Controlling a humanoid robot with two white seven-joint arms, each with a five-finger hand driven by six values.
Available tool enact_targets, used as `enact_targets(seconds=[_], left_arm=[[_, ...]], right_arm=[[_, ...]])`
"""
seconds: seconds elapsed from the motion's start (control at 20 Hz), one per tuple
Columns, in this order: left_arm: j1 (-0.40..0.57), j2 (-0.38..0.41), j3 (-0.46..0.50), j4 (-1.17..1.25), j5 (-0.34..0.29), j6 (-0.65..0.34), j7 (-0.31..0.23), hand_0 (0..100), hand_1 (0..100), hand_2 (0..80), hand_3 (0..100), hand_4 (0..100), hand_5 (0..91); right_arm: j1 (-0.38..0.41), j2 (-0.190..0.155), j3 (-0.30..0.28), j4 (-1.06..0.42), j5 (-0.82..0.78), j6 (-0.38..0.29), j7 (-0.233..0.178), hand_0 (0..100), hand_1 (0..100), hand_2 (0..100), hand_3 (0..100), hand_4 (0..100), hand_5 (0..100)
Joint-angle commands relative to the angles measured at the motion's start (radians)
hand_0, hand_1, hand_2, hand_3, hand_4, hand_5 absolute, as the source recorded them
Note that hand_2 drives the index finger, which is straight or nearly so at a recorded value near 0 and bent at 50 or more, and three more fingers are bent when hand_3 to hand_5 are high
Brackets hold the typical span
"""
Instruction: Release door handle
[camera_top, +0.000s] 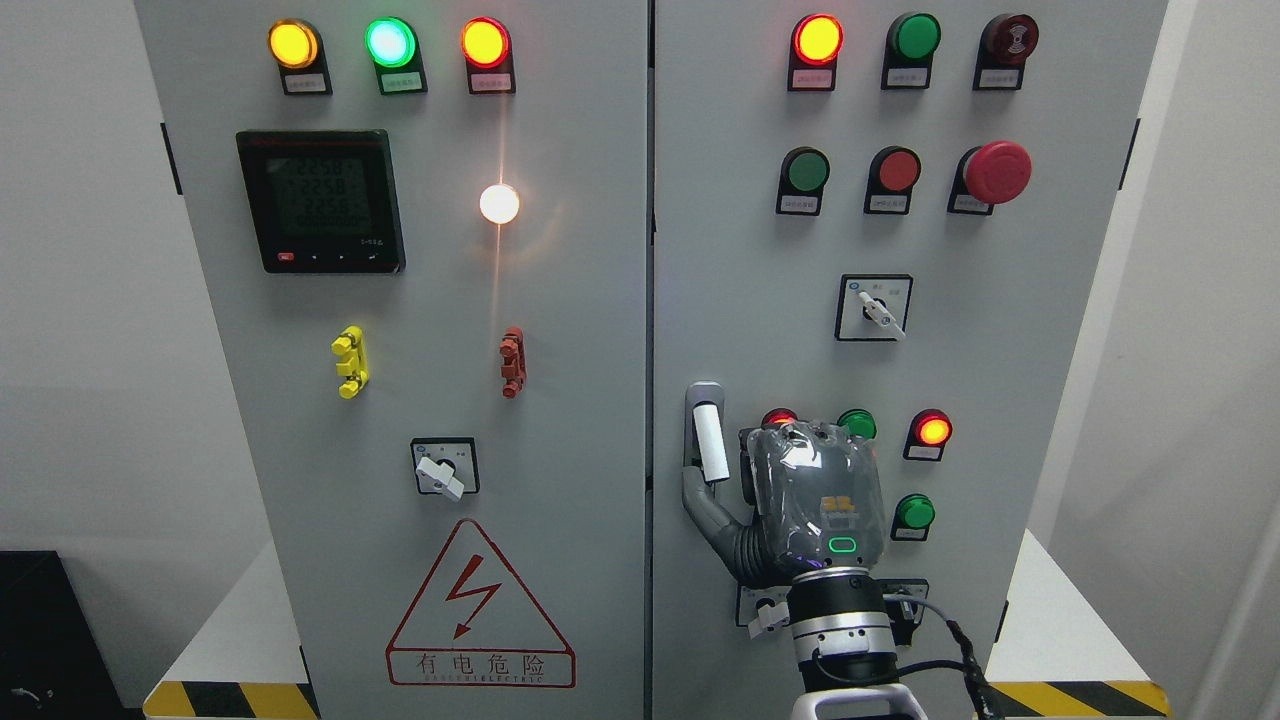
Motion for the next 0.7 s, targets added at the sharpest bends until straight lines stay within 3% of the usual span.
enact_targets(seconds=[0.0, 0.65], left_arm=[[0.017, 0.000, 0.000, 0.000, -0.001, -0.001, 0.000, 12, 56, 0.0, 0, 0, 0.0], [0.017, 0.000, 0.000, 0.000, 0.000, -0.001, 0.000, 12, 56, 0.0, 0, 0, 0.0]], right_arm=[[0.001, 0.000, -0.002, -0.001, 0.001, 0.002, -0.002, 45, 42, 94, 100, 100, 100], [0.001, 0.000, -0.022, -0.004, 0.022, 0.000, -0.002, 43, 43, 93, 100, 100, 100]])
